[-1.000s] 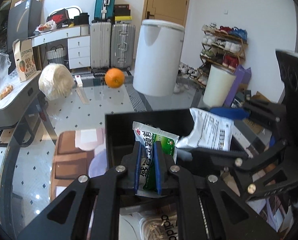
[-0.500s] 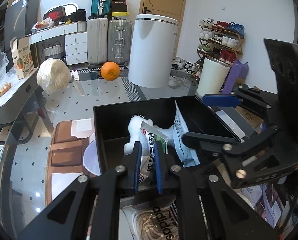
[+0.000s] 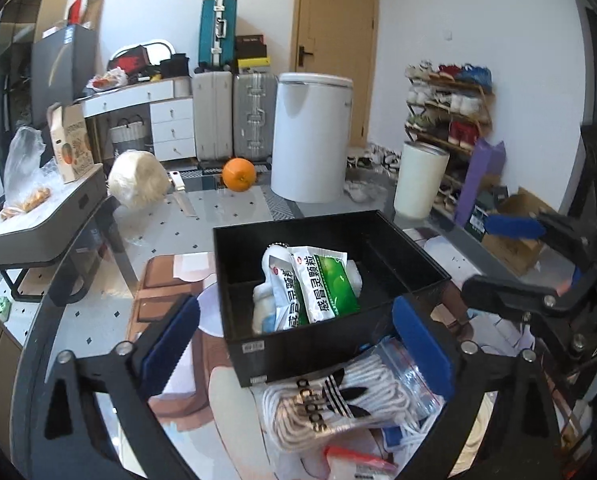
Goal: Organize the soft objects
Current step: 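Move the right gripper to the bagged white rope while the left approaches the red-edged packet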
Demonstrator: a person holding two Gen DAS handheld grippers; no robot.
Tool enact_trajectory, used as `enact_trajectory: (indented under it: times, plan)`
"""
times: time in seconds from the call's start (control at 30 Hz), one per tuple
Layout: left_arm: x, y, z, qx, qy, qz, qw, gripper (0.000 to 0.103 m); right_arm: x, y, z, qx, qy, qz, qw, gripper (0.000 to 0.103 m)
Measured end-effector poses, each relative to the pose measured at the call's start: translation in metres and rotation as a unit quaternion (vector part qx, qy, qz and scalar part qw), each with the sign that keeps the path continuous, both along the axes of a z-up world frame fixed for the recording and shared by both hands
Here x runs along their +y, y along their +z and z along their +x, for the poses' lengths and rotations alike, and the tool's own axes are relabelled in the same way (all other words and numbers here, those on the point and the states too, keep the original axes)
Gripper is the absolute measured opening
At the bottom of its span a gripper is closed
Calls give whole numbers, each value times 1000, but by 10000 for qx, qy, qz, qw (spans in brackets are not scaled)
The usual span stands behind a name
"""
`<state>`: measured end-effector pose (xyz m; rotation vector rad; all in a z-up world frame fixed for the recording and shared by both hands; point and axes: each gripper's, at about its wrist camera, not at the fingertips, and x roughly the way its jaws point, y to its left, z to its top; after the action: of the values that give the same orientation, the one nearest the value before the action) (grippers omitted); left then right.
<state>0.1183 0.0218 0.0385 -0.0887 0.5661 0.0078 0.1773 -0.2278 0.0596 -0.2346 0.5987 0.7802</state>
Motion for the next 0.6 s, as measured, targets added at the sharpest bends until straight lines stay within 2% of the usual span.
enact_trajectory:
  times: [0.03,0.4,0.6]
  plan:
    - [0,1,-5,-15,46,-12,10000,103,-2,0,-3,26,-23,27,10000,102]
    - [-4,-2,-46,-199,380,319,9986,103,-27,-18,-40,241,-280,147,9992,102]
    - [2,-9,-64,-197,506,237,9982,103,-29,-31,-49,466,-311,82,9984,102]
